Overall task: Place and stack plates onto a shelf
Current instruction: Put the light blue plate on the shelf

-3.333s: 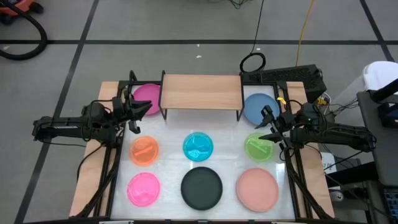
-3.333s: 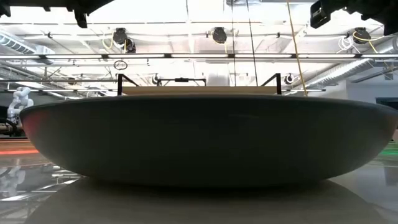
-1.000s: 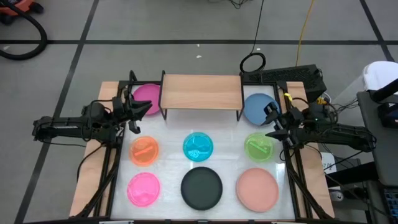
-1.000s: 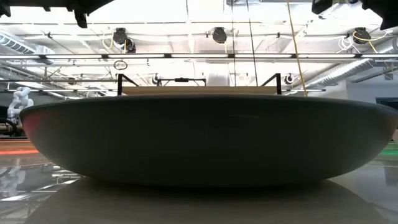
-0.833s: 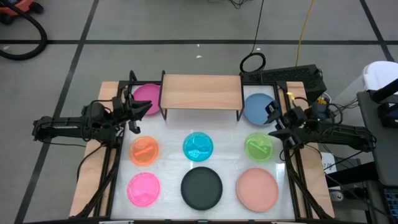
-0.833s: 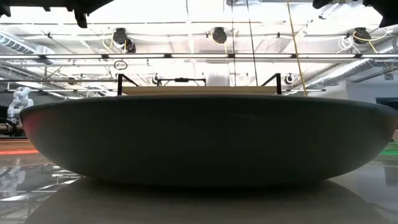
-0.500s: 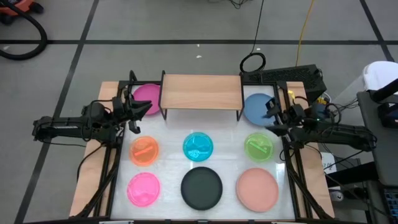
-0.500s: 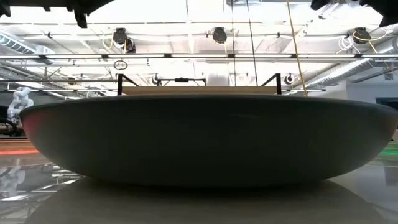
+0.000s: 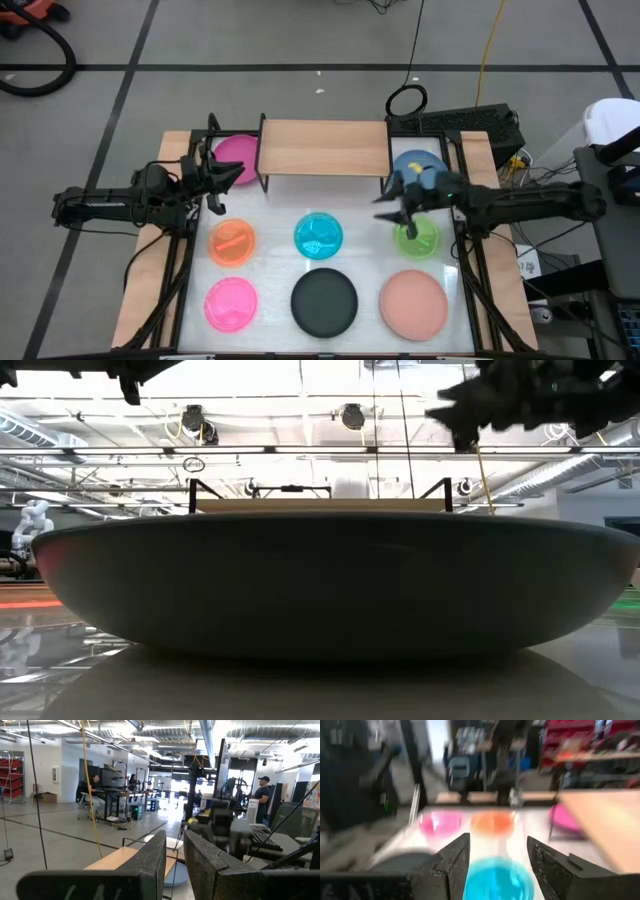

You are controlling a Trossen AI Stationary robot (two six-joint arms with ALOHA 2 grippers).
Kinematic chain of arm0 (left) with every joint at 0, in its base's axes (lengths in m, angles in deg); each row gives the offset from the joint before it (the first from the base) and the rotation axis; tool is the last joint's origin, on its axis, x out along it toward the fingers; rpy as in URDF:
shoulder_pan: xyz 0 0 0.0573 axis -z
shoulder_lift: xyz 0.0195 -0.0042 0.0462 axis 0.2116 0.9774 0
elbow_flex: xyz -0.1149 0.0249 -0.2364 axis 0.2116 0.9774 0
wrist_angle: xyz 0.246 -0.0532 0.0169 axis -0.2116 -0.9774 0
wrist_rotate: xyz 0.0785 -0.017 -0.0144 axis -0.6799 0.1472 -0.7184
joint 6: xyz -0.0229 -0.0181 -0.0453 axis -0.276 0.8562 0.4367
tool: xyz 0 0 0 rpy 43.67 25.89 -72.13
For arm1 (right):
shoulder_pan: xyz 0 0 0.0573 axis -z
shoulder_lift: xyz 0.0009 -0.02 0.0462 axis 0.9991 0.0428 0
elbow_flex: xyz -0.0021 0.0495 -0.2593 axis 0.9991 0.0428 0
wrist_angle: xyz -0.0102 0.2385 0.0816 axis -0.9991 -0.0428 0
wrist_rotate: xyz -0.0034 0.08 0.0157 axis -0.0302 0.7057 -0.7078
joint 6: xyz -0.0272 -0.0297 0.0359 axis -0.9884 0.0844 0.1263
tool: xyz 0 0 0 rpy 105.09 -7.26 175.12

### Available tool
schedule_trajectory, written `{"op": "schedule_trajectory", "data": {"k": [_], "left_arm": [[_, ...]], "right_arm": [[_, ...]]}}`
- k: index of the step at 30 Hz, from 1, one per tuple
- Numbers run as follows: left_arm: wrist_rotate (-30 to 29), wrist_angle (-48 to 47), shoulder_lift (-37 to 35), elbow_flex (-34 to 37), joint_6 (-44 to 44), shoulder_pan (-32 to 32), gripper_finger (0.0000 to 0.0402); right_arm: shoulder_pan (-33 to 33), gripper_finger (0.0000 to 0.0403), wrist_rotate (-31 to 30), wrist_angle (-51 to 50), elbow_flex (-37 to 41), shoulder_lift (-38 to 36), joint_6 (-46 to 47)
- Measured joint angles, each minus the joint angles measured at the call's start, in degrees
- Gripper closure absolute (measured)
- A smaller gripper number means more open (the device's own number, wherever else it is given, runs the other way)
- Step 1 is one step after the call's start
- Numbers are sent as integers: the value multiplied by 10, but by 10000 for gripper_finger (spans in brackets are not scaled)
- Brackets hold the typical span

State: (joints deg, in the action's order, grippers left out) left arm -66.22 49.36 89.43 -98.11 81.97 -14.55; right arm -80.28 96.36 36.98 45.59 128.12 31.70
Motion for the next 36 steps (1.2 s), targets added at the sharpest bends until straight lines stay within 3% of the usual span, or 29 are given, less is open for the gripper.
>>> {"op": "schedule_trajectory", "data": {"k": [6,11,14,20,25,36], "left_arm": [[0,0,0,0,0,0,329],[0,0,0,0,0,0,329],[0,0,0,0,0,0,329],[0,0,0,0,0,0,329],[0,0,0,0,0,0,329],[0,0,0,0,0,0,329]], "right_arm": [[-67,225,-22,11,0,118,-95],[-117,225,-107,66,0,201,-212],[-145,225,-160,123,-5,240,-230],[-190,225,-233,116,-48,312,-291],[-203,225,-342,57,-84,367,-303],[-205,225,-346,-49,-161,464,-283]]}}
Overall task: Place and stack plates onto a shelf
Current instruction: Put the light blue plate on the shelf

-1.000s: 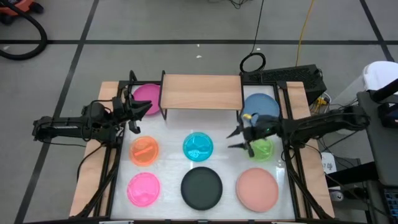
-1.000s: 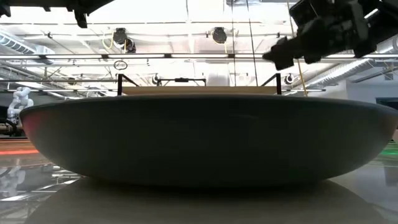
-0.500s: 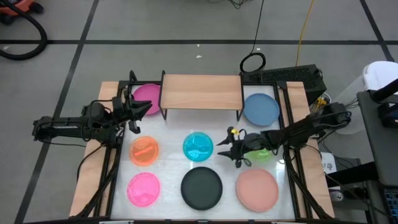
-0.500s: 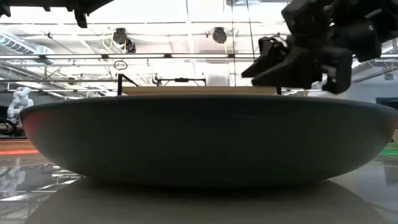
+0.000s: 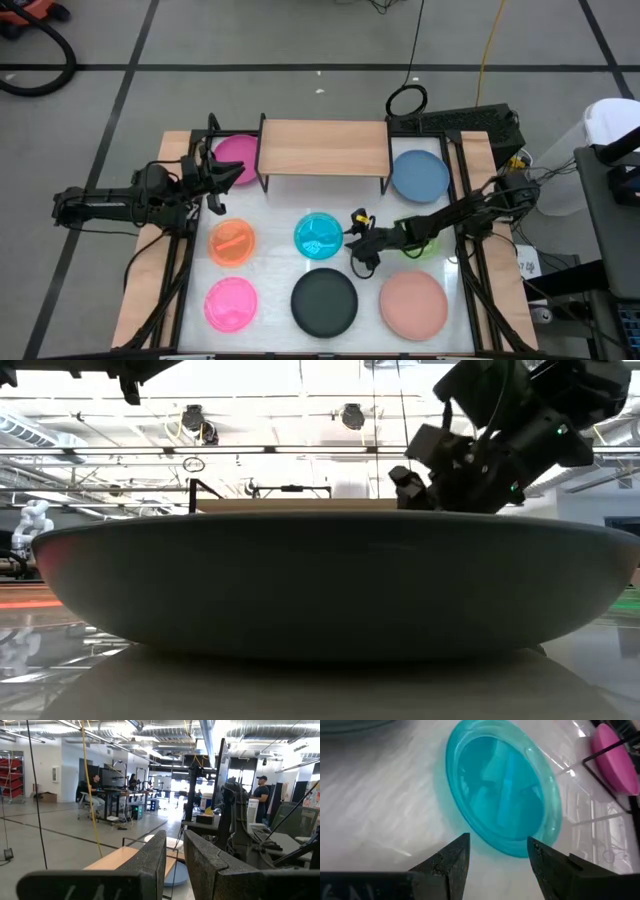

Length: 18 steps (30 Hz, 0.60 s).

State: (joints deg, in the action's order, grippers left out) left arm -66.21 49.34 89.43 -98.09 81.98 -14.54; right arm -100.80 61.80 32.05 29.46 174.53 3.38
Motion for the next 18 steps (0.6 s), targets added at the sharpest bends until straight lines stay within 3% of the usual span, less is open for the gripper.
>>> {"op": "schedule_trajectory", "data": {"k": [13,18], "left_arm": [[0,0,0,0,0,0,329],[0,-1,0,0,0,0,329]], "right_arm": [[0,225,1,67,-6,59,-64],[0,242,1,69,-5,59,-67]]}}
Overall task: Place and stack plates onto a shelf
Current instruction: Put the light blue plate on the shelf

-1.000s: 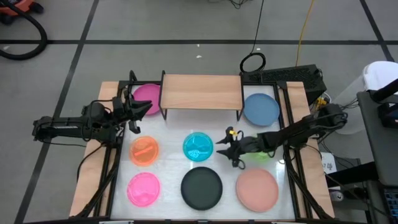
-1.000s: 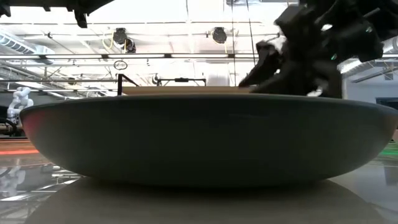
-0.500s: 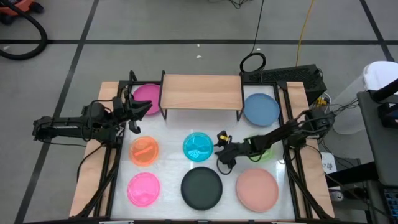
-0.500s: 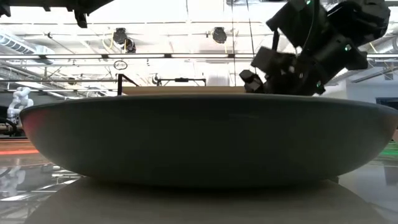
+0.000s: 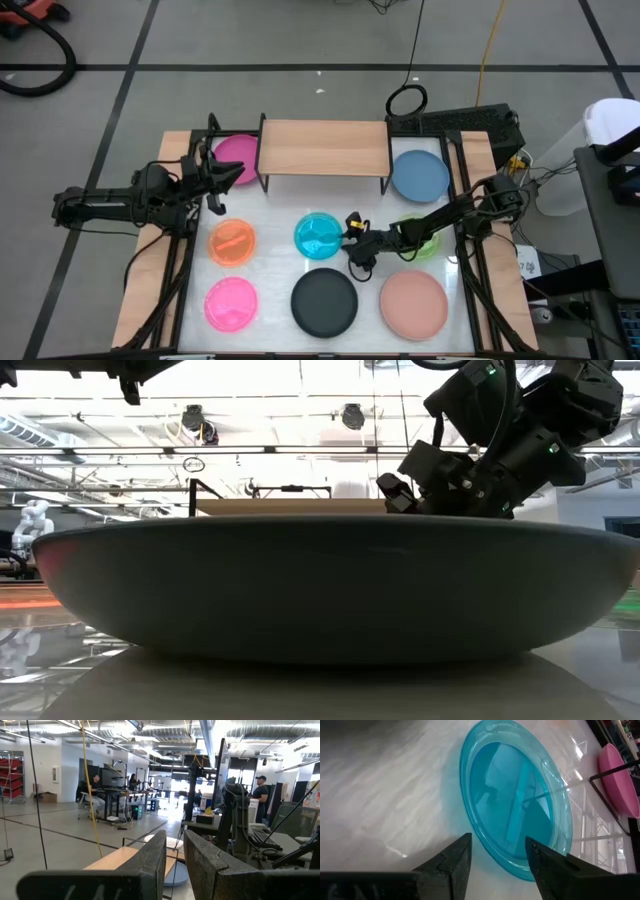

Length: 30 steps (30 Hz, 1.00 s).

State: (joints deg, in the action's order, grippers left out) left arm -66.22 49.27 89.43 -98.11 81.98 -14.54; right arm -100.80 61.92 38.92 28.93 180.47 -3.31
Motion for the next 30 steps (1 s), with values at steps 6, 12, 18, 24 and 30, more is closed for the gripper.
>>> {"op": "schedule_trajectory", "data": {"k": [6,12,18,24,30], "left_arm": [[0,0,0,0,0,0,329],[0,0,0,0,0,0,329],[0,0,0,0,0,0,329],[0,0,0,0,0,0,329],[0,0,0,0,0,0,329]], "right_arm": [[0,289,0,-3,0,0,-1],[0,336,0,-12,0,0,-15],[0,377,0,-13,1,0,-20],[0,400,0,-12,1,0,-21],[0,373,0,-12,1,1,-24]]}}
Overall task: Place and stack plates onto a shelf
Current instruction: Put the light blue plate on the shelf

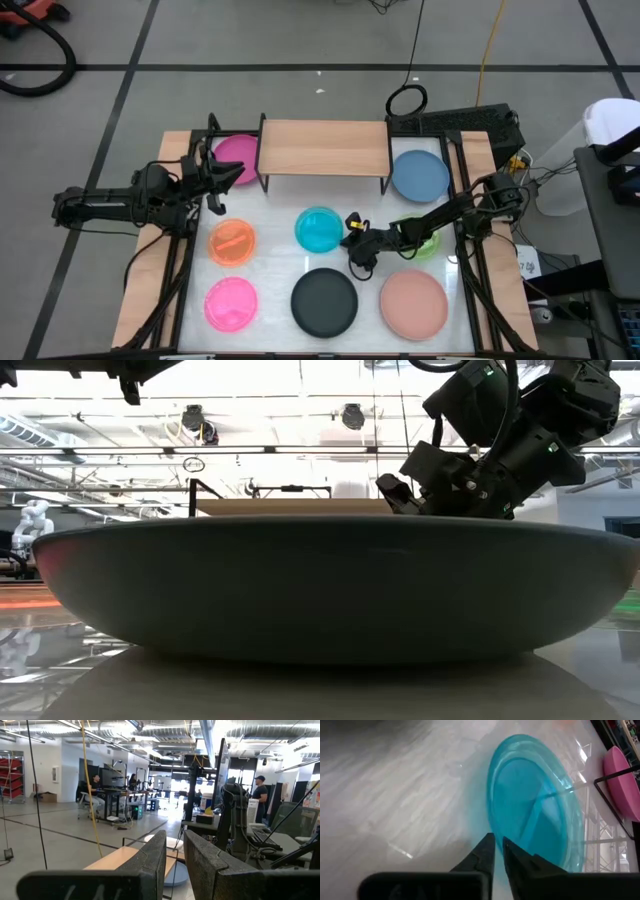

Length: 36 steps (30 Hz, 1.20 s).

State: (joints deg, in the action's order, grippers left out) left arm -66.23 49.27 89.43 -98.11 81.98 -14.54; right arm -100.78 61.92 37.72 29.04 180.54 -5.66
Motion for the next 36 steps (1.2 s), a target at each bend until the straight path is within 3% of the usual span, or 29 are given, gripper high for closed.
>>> {"op": "schedule_trajectory", "data": {"k": [10,27,36], "left_arm": [[0,0,0,0,0,0,329],[0,0,0,0,0,0,329],[0,0,0,0,0,0,329]], "right_arm": [[0,301,-3,0,0,0,0],[26,309,-14,0,0,0,-8],[30,310,30,32,0,30,-25]]}}
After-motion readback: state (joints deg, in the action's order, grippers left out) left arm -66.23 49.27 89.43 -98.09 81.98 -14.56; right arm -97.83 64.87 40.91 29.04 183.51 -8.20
